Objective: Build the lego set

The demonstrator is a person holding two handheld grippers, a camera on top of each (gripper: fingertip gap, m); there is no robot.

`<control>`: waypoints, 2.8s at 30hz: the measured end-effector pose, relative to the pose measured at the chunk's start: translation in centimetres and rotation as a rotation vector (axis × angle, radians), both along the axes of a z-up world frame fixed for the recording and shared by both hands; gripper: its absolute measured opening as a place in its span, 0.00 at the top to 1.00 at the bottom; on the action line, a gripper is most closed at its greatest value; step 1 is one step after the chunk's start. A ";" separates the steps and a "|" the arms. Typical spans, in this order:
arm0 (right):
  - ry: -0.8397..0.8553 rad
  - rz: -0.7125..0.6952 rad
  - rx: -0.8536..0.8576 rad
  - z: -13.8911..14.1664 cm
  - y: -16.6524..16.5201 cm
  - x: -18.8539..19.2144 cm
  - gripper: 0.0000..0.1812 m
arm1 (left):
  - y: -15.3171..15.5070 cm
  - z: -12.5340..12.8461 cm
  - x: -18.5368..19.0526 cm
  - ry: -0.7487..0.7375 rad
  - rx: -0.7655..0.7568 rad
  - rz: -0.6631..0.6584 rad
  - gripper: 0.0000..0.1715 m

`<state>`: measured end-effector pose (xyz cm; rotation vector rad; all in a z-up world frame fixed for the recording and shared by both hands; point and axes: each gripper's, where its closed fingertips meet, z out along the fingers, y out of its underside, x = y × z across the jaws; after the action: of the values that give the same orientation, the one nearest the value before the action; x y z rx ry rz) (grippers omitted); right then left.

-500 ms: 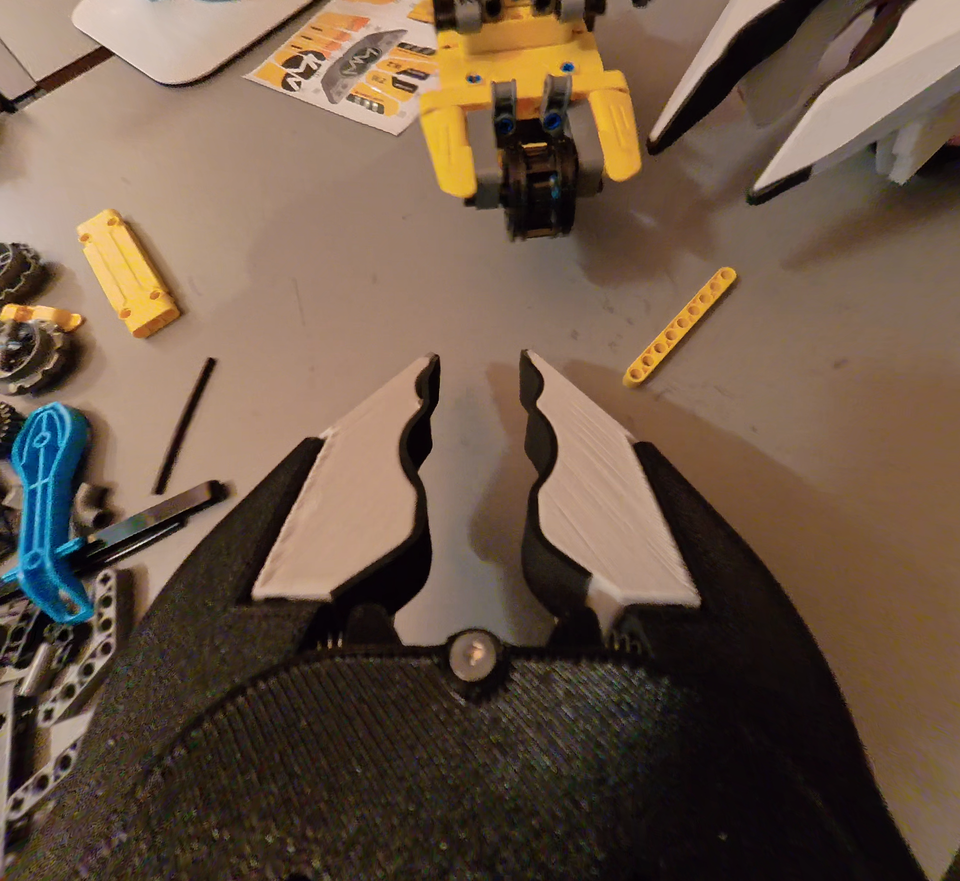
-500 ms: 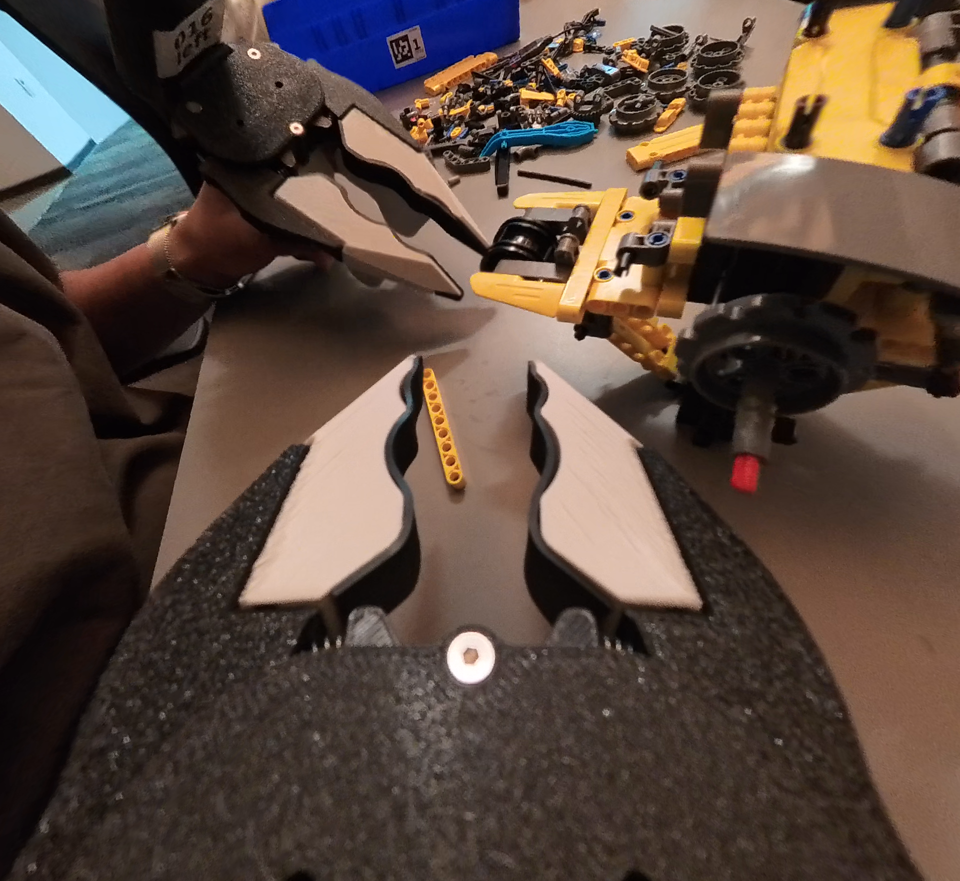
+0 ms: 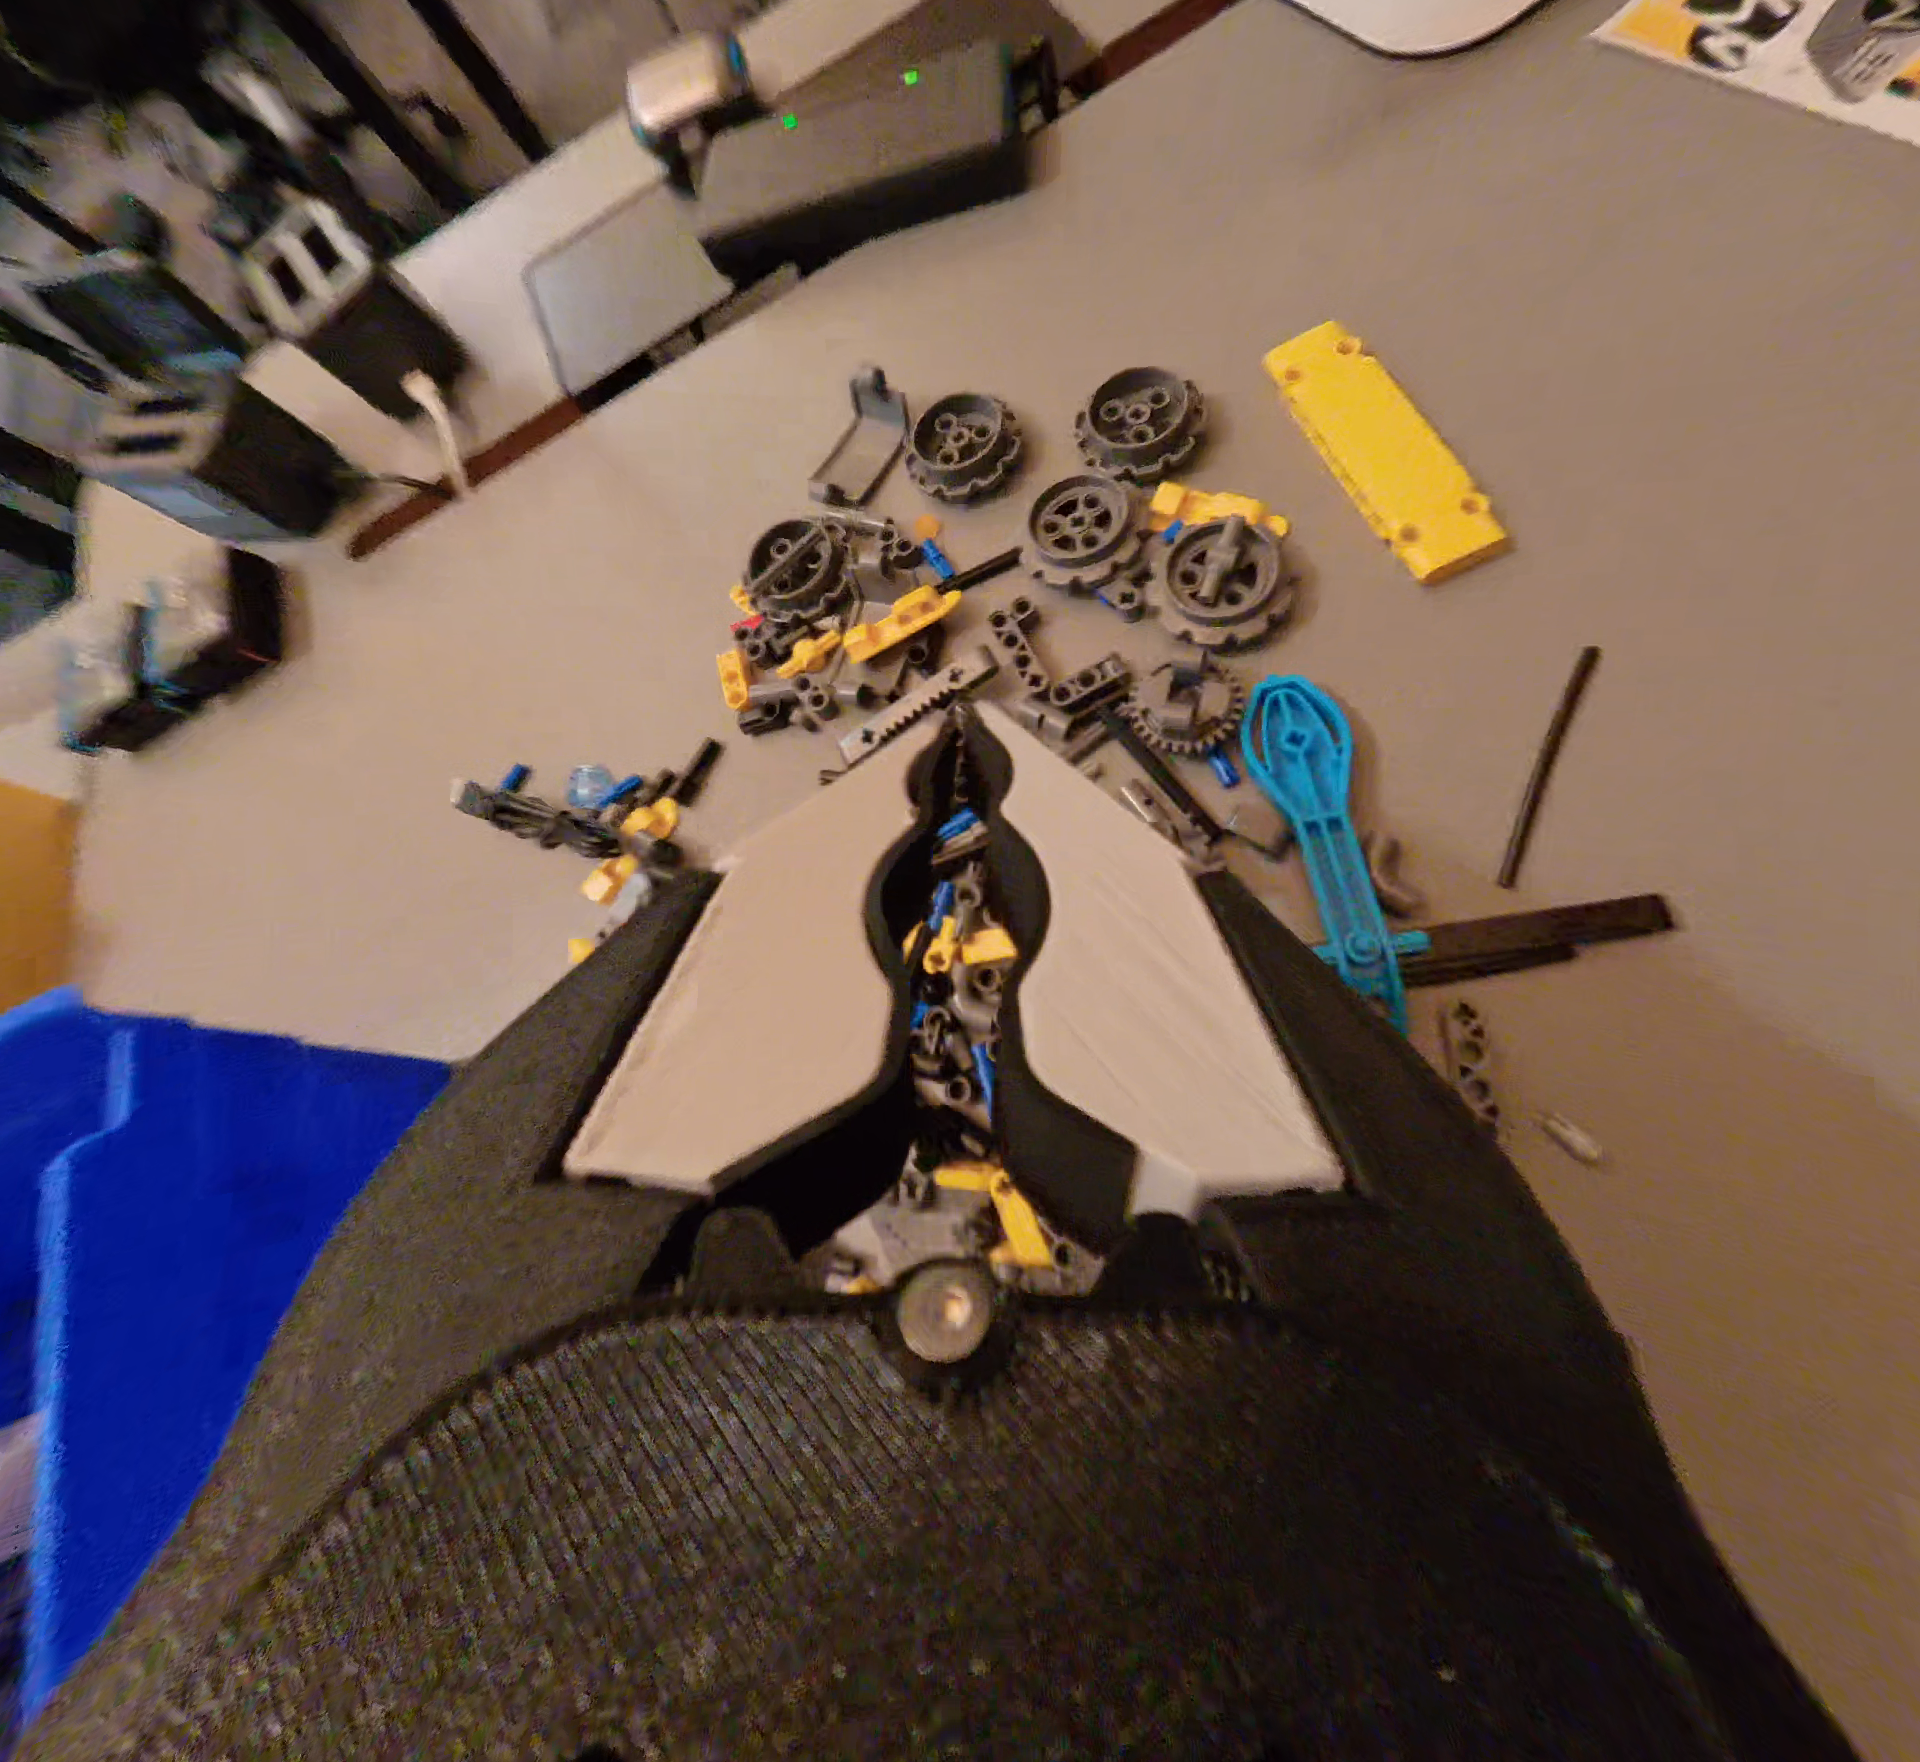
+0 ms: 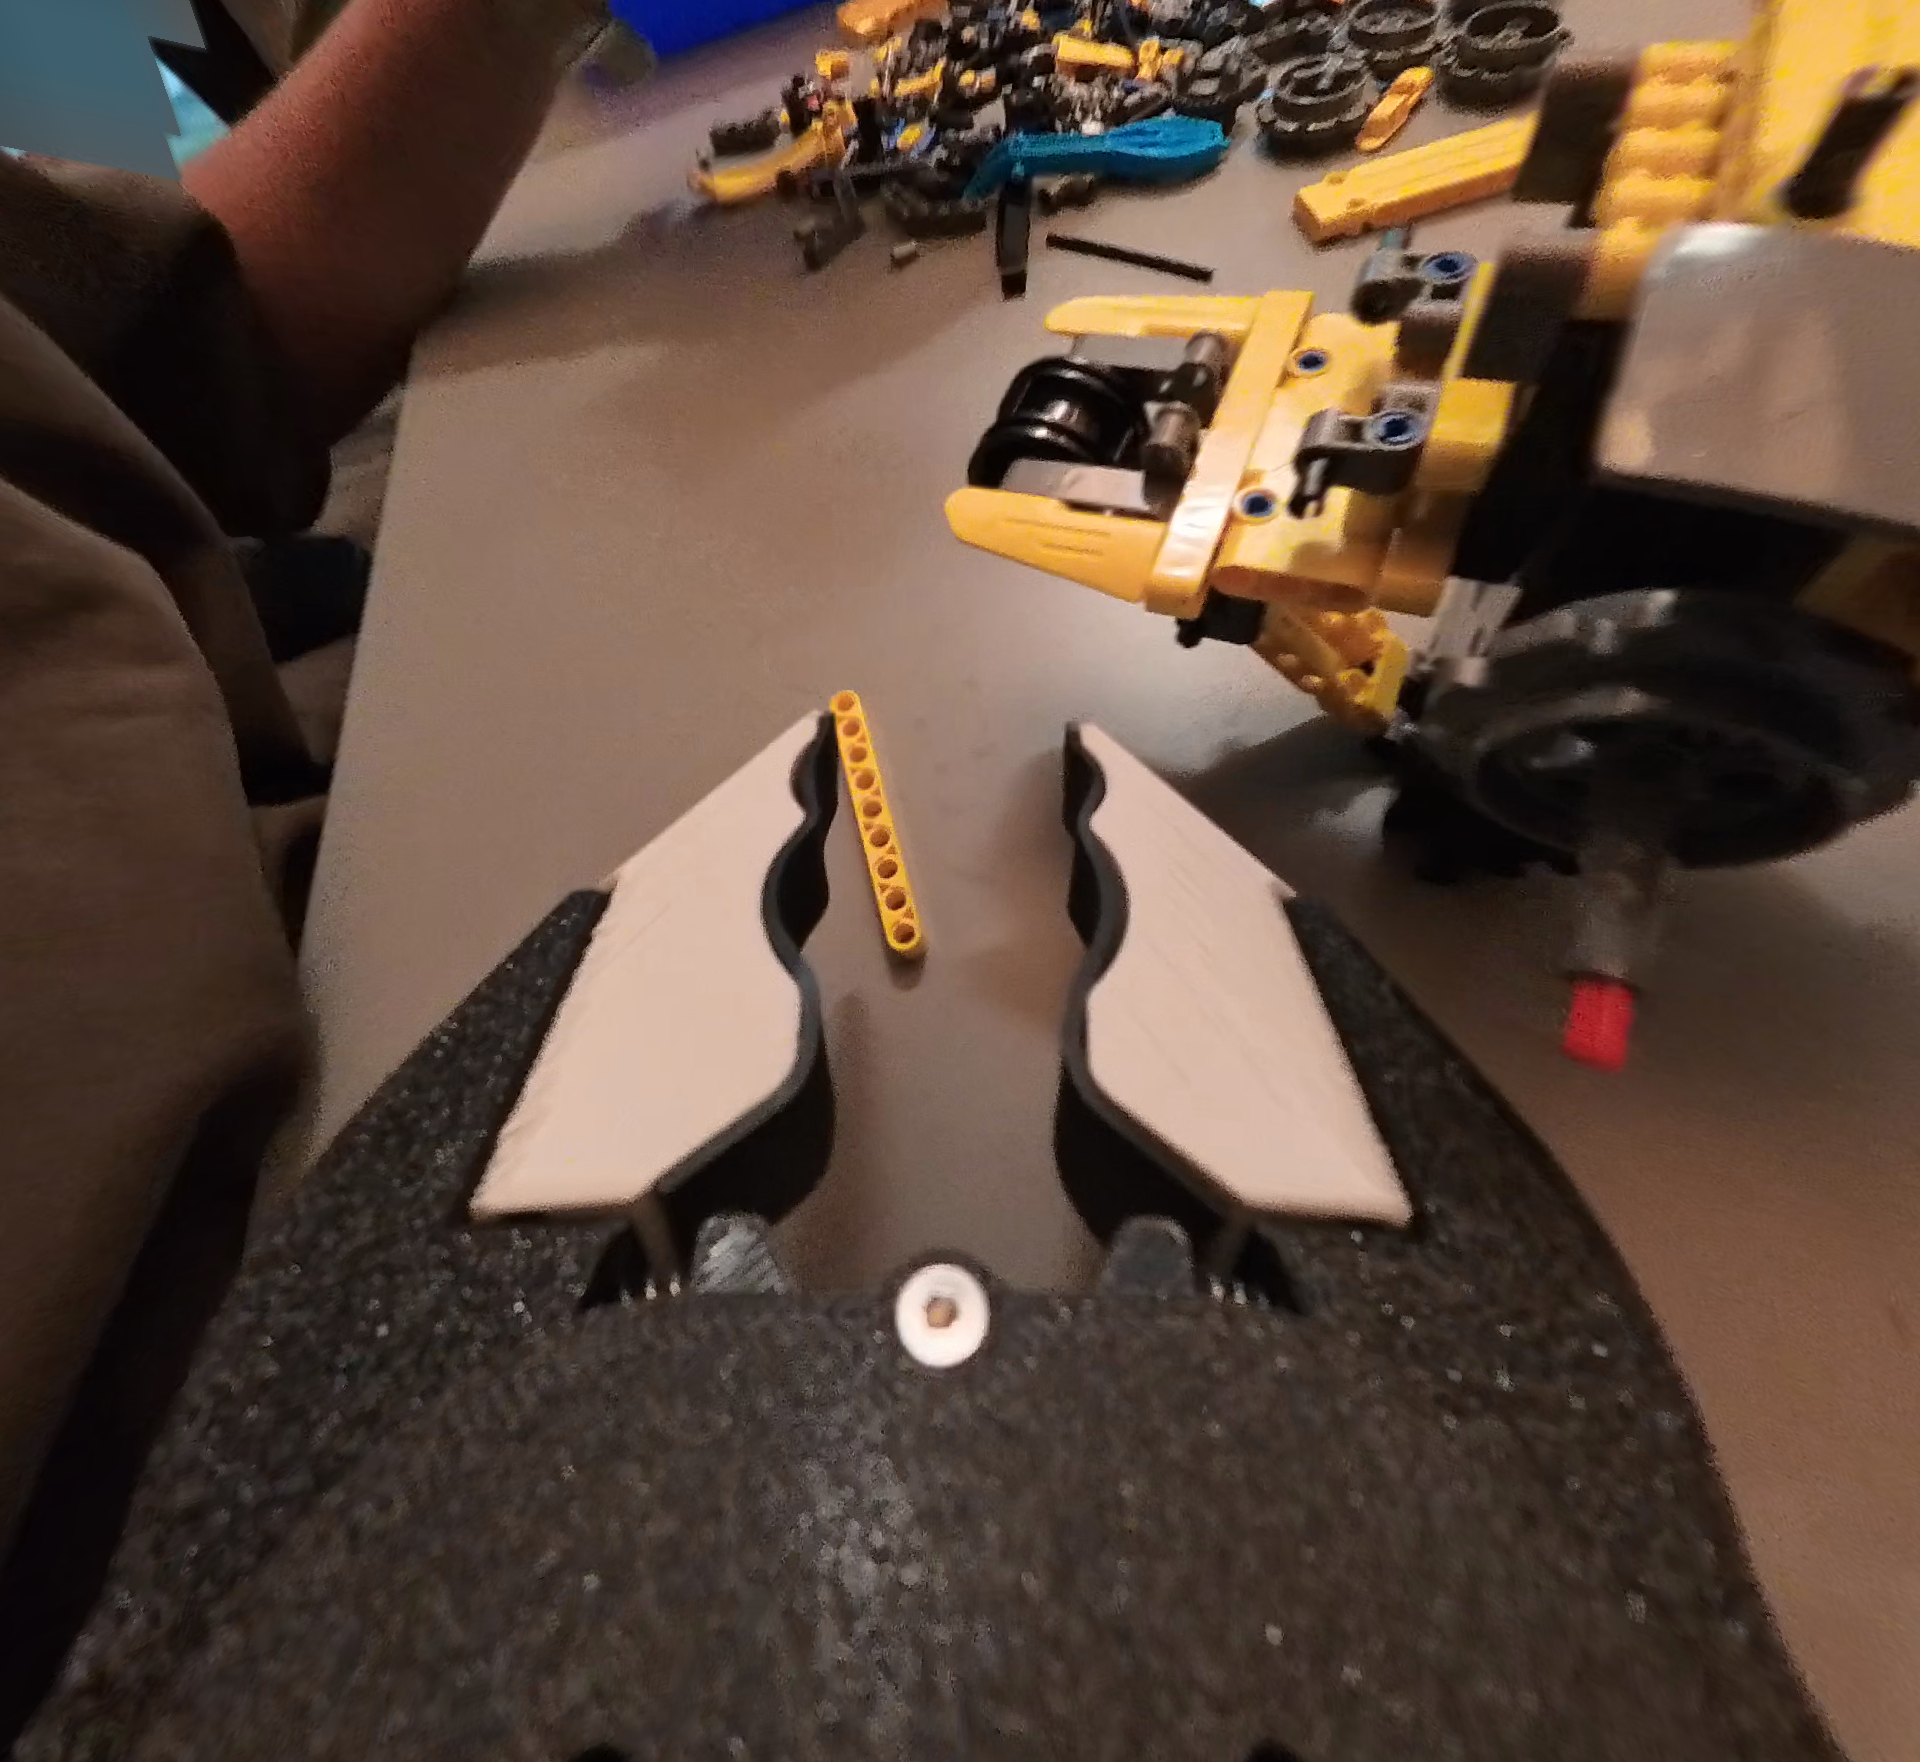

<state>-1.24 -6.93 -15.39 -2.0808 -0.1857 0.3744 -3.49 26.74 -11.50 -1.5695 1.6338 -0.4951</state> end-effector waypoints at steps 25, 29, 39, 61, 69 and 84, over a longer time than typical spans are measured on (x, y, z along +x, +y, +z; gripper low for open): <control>-0.014 0.055 -0.051 -0.9 0.5 -0.9 0.76 | 1.5 -4.6 -1.5 0.009 -0.139 0.065 0.96; -0.001 0.055 -0.053 -0.9 0.5 -0.9 0.76 | 1.2 -4.8 -1.3 0.015 -0.151 0.057 0.92; 0.009 0.062 -0.072 -1.1 0.5 -0.9 0.76 | -1.0 -4.2 -0.5 -0.004 -0.155 -0.031 0.90; 0.023 0.064 -0.062 -0.9 0.5 -0.9 0.76 | -2.8 -4.6 1.7 0.050 -0.221 -0.020 0.99; 0.074 0.057 -0.054 -0.6 0.5 -0.7 0.76 | -1.3 -2.2 0.4 -0.105 -0.331 0.007 0.99; 0.087 0.056 -0.058 -0.6 0.5 -0.6 0.76 | -5.2 -2.7 2.1 -0.089 -0.373 -0.118 0.99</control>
<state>-1.83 -6.39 -16.01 -2.1149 -0.1840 0.5088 -1.40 21.58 -14.21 -1.6919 1.6380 -0.9653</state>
